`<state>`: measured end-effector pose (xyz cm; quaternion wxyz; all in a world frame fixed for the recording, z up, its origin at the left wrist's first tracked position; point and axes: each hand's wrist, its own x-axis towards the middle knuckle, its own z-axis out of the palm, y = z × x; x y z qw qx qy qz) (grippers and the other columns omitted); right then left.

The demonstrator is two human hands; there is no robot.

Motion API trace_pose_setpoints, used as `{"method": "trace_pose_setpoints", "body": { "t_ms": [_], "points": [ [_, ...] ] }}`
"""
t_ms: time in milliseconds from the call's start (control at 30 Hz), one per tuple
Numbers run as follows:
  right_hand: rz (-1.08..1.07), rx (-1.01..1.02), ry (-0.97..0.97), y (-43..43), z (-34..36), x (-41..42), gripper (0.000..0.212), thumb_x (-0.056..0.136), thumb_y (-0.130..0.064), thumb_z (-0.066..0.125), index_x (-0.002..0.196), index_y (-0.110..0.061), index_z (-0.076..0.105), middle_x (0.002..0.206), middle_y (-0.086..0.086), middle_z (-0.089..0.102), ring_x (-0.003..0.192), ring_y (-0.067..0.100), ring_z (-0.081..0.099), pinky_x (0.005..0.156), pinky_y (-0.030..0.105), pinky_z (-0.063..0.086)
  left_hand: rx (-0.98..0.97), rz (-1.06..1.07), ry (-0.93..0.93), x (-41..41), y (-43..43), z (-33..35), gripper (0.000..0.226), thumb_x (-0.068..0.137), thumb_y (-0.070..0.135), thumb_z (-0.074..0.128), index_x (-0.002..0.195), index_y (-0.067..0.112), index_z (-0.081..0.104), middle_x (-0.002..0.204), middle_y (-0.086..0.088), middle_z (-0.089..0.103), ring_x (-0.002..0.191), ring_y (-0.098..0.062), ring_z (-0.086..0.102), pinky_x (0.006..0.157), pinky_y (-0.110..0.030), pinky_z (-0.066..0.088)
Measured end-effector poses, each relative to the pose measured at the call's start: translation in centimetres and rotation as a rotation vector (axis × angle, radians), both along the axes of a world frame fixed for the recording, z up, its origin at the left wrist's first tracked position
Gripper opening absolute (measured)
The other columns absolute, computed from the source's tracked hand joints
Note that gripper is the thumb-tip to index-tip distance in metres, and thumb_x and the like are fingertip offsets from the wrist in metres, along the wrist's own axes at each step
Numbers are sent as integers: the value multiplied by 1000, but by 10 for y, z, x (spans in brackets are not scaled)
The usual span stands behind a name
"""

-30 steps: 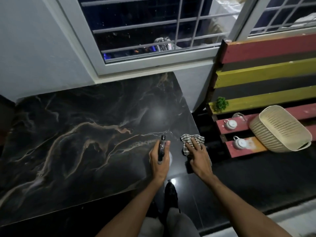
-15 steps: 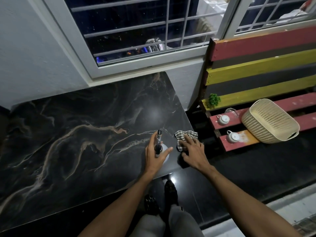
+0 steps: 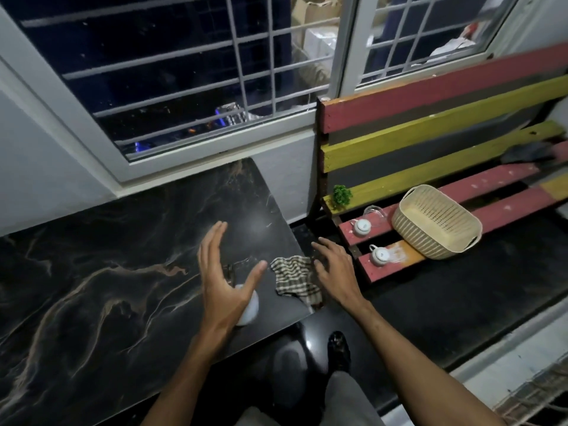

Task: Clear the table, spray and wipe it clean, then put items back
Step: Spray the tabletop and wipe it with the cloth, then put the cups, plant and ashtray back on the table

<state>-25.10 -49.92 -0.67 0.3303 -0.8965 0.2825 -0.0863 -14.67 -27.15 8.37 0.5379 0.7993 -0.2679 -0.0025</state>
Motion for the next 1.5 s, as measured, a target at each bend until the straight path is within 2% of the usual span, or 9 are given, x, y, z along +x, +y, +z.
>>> {"method": "trace_pose_setpoints", "body": {
  "t_ms": [67,167,233,567,733,867,1033,1267,1500],
  "points": [
    [-52,30,-50,-31,-3,-8,47,92,-12,59,139,-17,58,147,2,52,137,19,45,115,41,36,-11,-27,-67,-10,-47,9,78,84,49,75,153,34,41,160,14,35,150,-13,34,122,-24,30],
    [-144,111,-85,-81,-16,-24,47,92,-7,58,138,-15,59,141,4,57,132,21,49,113,39,40,13,-112,27,-26,-128,-3,61,88,41,74,144,40,48,154,15,44,144,-5,42,117,-28,37],
    [-216,164,-99,-126,-32,-36,44,92,-5,58,135,-13,60,135,5,61,126,22,54,107,38,45,75,-164,96,-34,-194,-30,57,90,32,76,141,30,53,147,10,51,136,-3,47,116,-30,42],
    [-393,397,77,-268,-167,-58,51,92,-7,64,141,-5,52,140,13,58,131,31,52,105,35,40,579,-394,406,-21,-395,-214,70,87,15,77,148,6,44,149,-14,49,140,-29,45,111,-27,32],
    [-376,386,164,-284,-240,-64,66,87,-21,74,146,-12,45,141,8,54,132,28,48,107,38,41,611,-409,423,0,-438,-289,78,83,7,79,151,5,41,154,-15,46,143,-29,42,111,-22,30],
    [-347,374,213,-288,-288,-66,79,82,-22,75,151,-21,37,147,4,44,137,27,43,107,46,44,705,-462,320,20,-468,-347,93,79,6,81,157,3,30,162,-16,33,151,-32,32,123,-41,29],
    [-380,276,257,-289,-313,-61,75,84,-33,73,149,-32,35,151,-3,39,133,20,42,103,41,47,789,-522,206,28,-494,-388,97,81,19,82,161,15,27,170,-14,19,156,-34,23,126,-45,24],
    [-408,216,162,-289,-316,-56,58,81,-23,76,133,-21,51,125,-3,54,113,18,50,90,31,44,617,-391,194,28,-502,-399,64,79,16,84,136,4,57,139,-14,60,129,-33,58,109,-40,45],
    [-448,251,137,-292,-269,-43,61,76,-25,78,128,-21,46,111,-6,50,101,18,48,78,31,38,549,-318,278,37,-475,-346,68,72,19,87,134,10,59,130,-8,66,118,-28,63,98,-38,51]
  ]
}}
